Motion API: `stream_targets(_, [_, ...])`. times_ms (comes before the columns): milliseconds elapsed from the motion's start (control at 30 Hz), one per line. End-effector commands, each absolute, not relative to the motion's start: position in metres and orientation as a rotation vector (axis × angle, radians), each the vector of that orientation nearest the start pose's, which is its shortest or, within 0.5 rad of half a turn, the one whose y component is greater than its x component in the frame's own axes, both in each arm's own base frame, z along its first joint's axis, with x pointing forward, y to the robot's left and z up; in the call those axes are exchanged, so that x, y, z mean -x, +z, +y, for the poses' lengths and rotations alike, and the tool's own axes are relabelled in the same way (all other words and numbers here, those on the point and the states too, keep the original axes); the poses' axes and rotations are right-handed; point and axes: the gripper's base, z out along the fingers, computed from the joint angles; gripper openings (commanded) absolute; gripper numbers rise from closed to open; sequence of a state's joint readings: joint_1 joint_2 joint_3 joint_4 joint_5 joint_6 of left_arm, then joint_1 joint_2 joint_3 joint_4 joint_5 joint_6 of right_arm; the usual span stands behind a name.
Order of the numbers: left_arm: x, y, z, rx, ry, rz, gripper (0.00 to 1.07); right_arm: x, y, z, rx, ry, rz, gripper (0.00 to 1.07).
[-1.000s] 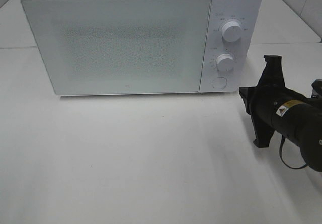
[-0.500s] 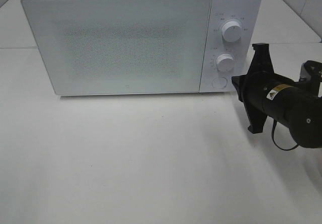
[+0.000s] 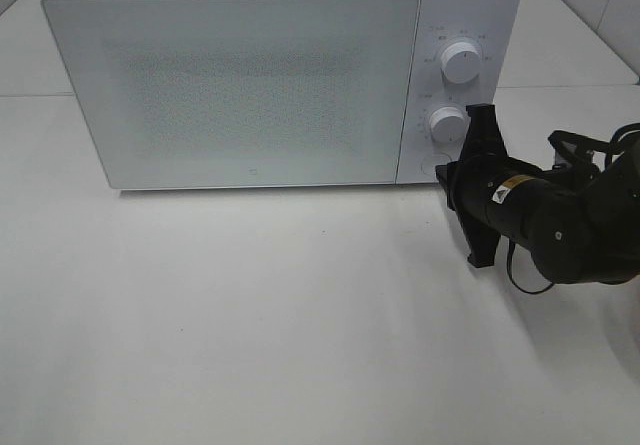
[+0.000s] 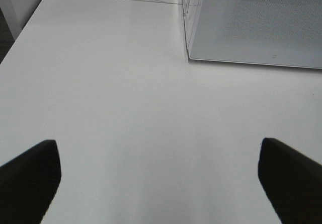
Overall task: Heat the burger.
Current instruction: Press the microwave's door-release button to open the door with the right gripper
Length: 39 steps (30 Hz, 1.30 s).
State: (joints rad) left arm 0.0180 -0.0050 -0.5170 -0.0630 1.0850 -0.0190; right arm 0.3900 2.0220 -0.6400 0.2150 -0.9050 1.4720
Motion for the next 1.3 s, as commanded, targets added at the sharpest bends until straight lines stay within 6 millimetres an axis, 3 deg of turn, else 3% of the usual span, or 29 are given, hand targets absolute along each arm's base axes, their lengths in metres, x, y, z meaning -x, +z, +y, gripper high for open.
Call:
stream_targets(33, [0.011, 0.281, -0.005, 0.036, -0.078, 2.012, 1.00, -0.323, 0.086, 0.111, -1.325, 1.103, 1.675, 0.00])
stream_targets(633, [0.011, 0.281, -0.005, 0.036, -0.078, 2.012, 1.00, -0.346, 0.081, 0.113, -1.315, 1.113, 1.557, 0.00])
stream_targets(800, [0.011, 0.281, -0.005, 0.036, -0.078, 2.012, 1.00, -0.349, 0.094, 0.111, -1.231, 1.180, 1.423, 0.00])
stream_targets(1133, [0.011, 0.281, -0.005, 0.036, -0.078, 2.012, 1.00, -0.353, 0.104, 0.109, -1.196, 1.205, 1.333, 0.00])
stream_targets(1300, [0.011, 0.281, -0.005, 0.036, -0.078, 2.012, 1.00, -0.368, 0.120, 0.115, -1.159, 1.258, 1.268, 0.00])
